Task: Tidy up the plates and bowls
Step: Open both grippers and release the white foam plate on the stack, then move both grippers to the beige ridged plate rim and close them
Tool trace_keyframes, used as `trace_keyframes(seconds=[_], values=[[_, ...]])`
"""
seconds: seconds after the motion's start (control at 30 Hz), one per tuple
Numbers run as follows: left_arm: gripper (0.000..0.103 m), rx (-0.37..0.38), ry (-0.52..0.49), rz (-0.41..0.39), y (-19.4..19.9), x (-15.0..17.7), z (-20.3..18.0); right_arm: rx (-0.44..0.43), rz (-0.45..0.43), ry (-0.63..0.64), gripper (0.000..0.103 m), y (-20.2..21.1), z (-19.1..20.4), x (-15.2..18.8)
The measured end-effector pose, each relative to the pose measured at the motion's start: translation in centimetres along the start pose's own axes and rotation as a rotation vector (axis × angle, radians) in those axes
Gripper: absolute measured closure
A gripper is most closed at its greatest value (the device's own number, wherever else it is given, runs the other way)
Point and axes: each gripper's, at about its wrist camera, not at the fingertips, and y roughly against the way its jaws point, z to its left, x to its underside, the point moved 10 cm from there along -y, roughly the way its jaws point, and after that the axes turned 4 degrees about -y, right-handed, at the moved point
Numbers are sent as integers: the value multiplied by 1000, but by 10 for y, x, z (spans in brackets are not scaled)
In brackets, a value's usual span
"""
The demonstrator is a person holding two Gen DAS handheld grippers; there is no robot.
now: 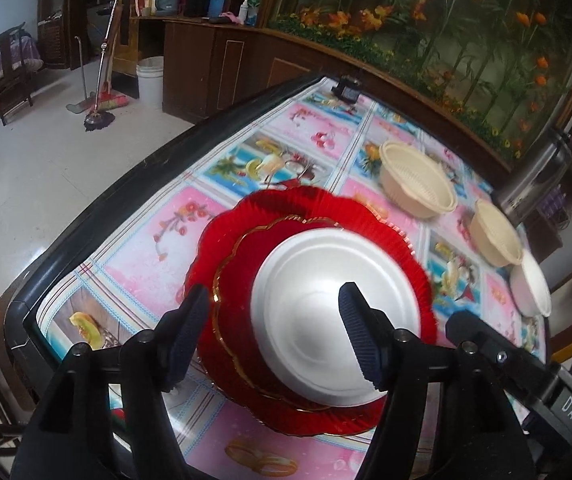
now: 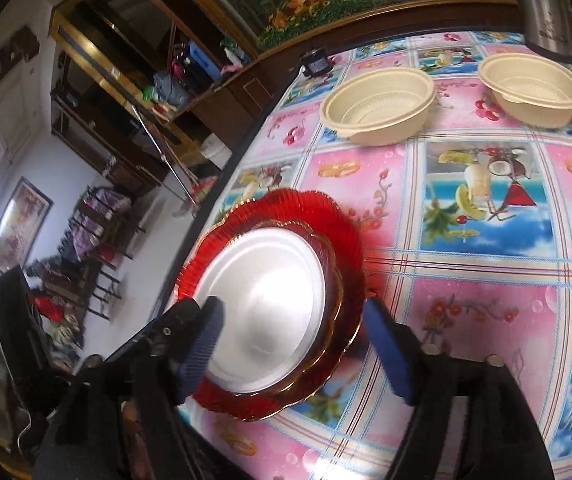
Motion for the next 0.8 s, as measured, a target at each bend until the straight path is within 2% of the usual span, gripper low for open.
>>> trace_keyframes(seconds=[0.07,0.2,0.3,0.4,0.57,0.73,0.8], values=[[28,14,4,-16,5,-11,-6,-42,8,-30,16,8,-1,-3],[28,65,-33,-14,9,-37,-29,-137,27,-147,16,23,-9,-13],[28,104,-61,5,6,-61,-47,-151,-1,-185,16,37,-19,-31],[28,113,-76,35,-5,-82,-62,-164,-42,-232,15,50,-30,-57],[28,77,-106,97,-47,-106,-89,-133,-53,-286,15,44,-52,-99],[28,39,-88,189,-99,-114,-110,-94,-59,-307,17,24,-71,-133],[28,46,-101,227,-118,-116,-121,-69,-42,-317,17,10,-78,-145]])
